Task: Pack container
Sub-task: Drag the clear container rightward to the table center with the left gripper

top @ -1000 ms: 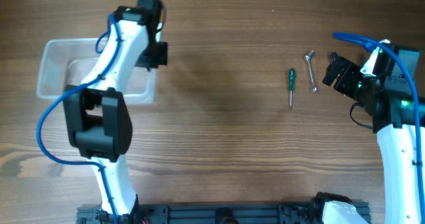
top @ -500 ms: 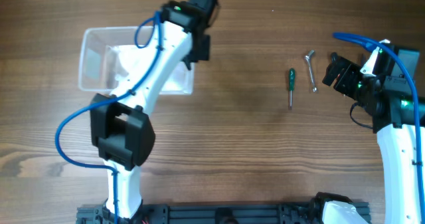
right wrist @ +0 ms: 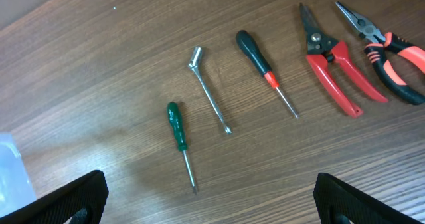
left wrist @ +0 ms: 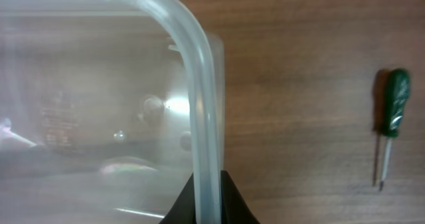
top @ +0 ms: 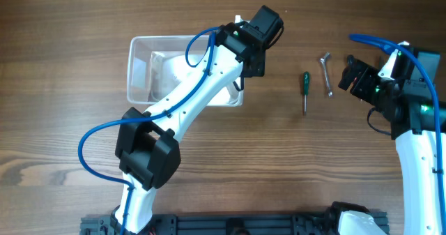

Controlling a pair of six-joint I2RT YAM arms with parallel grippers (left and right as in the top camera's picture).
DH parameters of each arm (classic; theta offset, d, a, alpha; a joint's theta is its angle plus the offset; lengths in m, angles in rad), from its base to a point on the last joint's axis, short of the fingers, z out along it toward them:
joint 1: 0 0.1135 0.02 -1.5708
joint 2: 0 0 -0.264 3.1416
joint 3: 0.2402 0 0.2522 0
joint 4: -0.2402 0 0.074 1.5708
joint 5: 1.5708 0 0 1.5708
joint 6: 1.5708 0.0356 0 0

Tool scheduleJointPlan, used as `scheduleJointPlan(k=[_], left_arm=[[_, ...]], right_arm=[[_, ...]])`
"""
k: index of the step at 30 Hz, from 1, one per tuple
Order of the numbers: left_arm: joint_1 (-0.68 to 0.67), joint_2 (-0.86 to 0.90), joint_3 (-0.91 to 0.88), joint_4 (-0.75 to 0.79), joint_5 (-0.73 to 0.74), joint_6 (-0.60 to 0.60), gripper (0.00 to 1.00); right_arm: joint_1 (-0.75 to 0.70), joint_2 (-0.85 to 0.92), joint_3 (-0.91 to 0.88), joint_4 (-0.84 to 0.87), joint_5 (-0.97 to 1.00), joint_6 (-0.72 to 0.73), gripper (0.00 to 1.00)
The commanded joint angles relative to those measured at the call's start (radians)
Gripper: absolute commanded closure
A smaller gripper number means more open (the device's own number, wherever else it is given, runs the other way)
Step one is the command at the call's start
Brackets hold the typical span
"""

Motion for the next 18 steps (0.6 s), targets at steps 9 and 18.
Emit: scheduleJointPlan(k=[9,18], left_arm=[[0.031,0.088,0.025,0.187,-0.058,0.07,0.96],[0.015,0.125,0.025,0.312,-0.003,0.054,0.96]], right_arm=[[-0.003,0.006,0.027,-0.026,0.017,0.014,0.0],[-0.003,0.006,0.027,-0.033,0.018,0.014,0.0]])
